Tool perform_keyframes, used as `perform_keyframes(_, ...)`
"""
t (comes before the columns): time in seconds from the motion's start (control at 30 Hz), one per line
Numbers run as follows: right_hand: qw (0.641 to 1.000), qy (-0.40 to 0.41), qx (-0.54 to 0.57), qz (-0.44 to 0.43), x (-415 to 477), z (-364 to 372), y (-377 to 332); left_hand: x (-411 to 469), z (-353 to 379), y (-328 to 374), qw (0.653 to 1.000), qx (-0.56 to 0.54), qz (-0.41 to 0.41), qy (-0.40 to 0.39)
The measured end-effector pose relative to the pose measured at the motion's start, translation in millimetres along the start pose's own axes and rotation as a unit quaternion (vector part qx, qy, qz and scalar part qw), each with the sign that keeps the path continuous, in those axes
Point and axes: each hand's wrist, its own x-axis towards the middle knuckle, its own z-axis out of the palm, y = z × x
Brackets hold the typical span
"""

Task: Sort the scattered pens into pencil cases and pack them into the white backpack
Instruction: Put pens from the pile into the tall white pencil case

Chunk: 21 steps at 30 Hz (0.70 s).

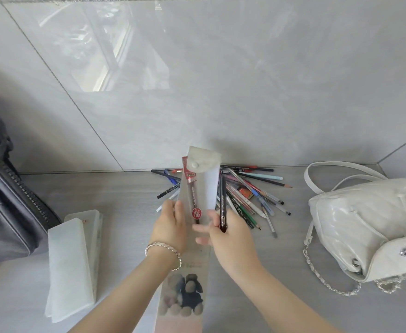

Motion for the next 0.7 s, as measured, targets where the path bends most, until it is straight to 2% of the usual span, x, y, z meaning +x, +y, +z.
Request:
perform_keyframes(0.17, 0.997, -0.01, -0.078, 0.02, -8, -26, -1, 3, -12, -8, 0.998, 0.036, 0.046, -0.006)
perform_keyframes(0.23, 0.997, -0.011, -0.077, -0.014, -5, -33, 3, 4, -16, -12, 0.997, 0.048, 0.054, -0.02)
perform_keyframes(0.33, 0.997, -0.007, 0.078, -0.012, -2, -40, -3, 4, -19, -15, 0.997, 0.043, 0.035, -0.049)
perform_keyframes(0.43, 0.969, -0.046, 0.24, 0.042, 3, -46, -8, 3, -19, -15, 0.996, 0.045, 0.026, -0.068)
perform_keyframes(0.5, 0.953, -0.073, 0.286, 0.062, 4, -50, -10, 1, -19, -15, 0.996, 0.048, 0.026, -0.071)
perform_keyframes(0.57, 0.96, -0.079, 0.256, 0.078, 3, -52, -9, -1, -18, -15, 0.995, 0.06, 0.029, -0.077)
perform_keyframes(0.7, 0.996, -0.034, 0.06, 0.063, 8, -42, -1, -11, -13, -14, 0.989, 0.083, 0.064, -0.101)
